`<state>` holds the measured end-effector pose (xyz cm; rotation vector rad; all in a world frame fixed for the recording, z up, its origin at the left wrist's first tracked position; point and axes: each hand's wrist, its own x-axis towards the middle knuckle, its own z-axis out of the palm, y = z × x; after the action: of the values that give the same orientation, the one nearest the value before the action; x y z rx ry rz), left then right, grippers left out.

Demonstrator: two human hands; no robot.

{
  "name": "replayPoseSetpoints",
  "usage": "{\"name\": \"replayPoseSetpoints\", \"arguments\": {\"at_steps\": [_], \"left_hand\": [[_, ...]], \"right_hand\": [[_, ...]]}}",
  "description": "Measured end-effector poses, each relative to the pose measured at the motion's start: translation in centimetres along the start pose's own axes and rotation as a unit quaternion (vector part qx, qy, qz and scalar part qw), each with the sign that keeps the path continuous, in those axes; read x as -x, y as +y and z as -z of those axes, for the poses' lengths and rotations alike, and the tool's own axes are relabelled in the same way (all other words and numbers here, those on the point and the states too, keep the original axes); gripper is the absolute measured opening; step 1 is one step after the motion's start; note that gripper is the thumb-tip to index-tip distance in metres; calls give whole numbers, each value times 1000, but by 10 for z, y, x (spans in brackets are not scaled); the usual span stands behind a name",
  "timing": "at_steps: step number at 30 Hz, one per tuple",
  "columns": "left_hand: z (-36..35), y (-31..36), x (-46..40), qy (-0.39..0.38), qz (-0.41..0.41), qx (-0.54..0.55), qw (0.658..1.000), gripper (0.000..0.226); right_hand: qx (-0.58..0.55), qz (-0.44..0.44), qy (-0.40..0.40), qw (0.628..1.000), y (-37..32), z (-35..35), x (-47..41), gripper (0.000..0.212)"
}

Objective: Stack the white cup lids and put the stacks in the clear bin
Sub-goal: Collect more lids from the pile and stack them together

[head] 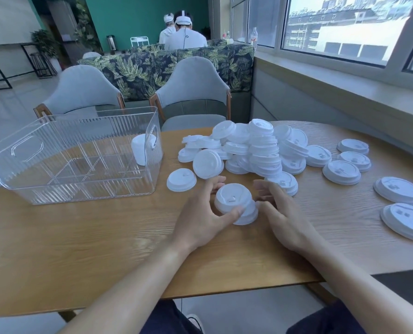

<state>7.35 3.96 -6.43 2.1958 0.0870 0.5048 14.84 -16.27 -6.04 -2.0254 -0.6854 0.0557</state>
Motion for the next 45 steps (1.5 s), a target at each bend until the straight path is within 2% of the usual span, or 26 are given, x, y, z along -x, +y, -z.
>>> {"name": "replayPoseSetpoints", "arguments": {"at_steps": [2,9,15,23,41,45], "left_hand": [[-3,3,1,-19,-10,-16,1000,77],[-4,1,2,-39,-34,-55,997,79],[-6,-2,0,-56,-34,-83,994,79],[-6,2,-1,-63,-59,-173,981,79],[-7,0,-4,-65,-77,-202,974,80],[-4,3,-2,-76,-65,-179,979,95]], "right_hand": [[-8,-2,17,1000,-1,0,1,50],[71,28,14,997,2,-5,2,33],[105,41,12,994,1,-7,1,34],[156,73,5,985,3,-8,2,32],[168,66,-4,984,4,-9,0,36],[161,55,-5,985,2,-8,1,36]]}}
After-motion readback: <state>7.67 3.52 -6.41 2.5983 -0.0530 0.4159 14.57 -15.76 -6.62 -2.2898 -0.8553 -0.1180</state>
